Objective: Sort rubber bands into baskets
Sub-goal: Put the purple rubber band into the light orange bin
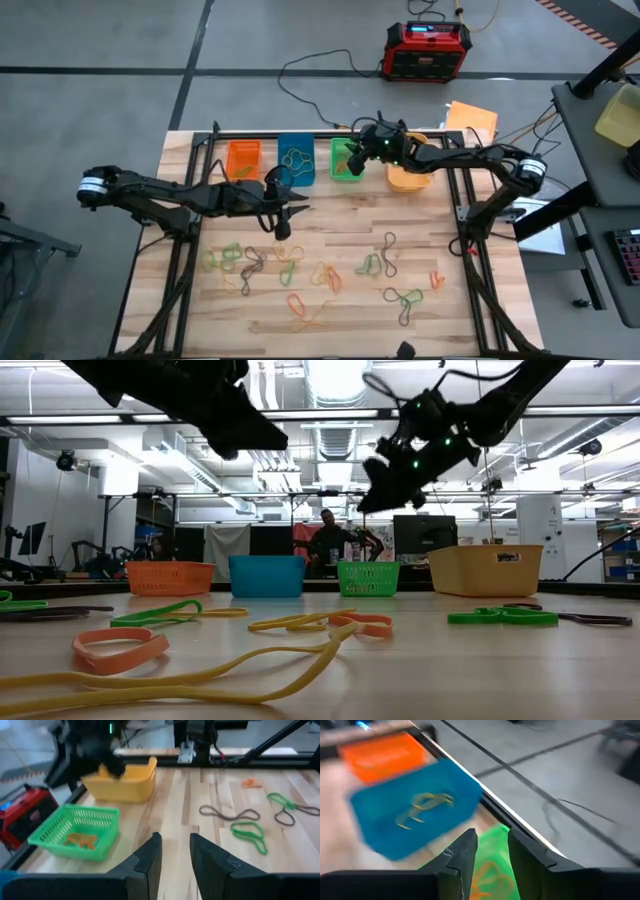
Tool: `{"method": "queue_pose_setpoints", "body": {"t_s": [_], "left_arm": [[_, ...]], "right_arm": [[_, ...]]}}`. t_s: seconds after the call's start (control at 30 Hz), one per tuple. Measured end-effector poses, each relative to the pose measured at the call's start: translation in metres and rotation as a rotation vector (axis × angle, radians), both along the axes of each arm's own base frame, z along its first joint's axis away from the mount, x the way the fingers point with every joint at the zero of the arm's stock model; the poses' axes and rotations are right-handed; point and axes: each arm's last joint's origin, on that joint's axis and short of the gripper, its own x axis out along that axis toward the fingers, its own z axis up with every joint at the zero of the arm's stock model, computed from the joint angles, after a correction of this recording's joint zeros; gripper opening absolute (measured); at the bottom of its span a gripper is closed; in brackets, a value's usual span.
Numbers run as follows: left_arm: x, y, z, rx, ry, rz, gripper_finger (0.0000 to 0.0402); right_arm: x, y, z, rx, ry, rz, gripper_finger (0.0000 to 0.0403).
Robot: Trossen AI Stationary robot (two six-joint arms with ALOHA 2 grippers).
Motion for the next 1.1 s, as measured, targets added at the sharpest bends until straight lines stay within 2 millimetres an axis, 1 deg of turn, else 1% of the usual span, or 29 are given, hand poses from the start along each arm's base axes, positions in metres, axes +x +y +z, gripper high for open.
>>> {"method": "queue_pose_setpoints", "body": {"t_s": [0.13,0.33,0.53,0.67,0.8,0.93,1.1], "left_arm": [[-0.003,0.000,-0.007,-0.037,0.074,0.016,0.0086],[-0.012,-0.001,-0.023,-0.127,0.240,0.053,0.0086],[-0.023,-0.005,-0.035,-0.296,0.403,0.023,0.0086],[-0.028,-0.014,-0.040,-0.407,0.479,-0.025,0.0086],[-0.035,-0.029,-0.044,-0.535,0.573,-0.034,0.0086],[-0.045,-0.047,-0.049,-0.671,0.686,0.006,0.0086],[-0.055,-0.069,-0.053,-0.737,0.777,0.046,0.0086]], "right_arm": [[-0.004,0.013,0.019,0.042,-0.075,0.123,0.0106],[-0.012,0.047,0.038,0.088,-0.038,0.239,0.0092],[-0.020,0.087,0.049,0.122,0.029,0.351,0.0078],[-0.023,0.104,0.052,0.128,0.051,0.402,0.0073],[-0.022,0.112,0.049,0.140,0.076,0.428,0.0074],[-0.019,0.114,0.047,0.142,0.085,0.434,0.0077],[-0.019,0.113,0.046,0.140,0.085,0.433,0.0079]]}}
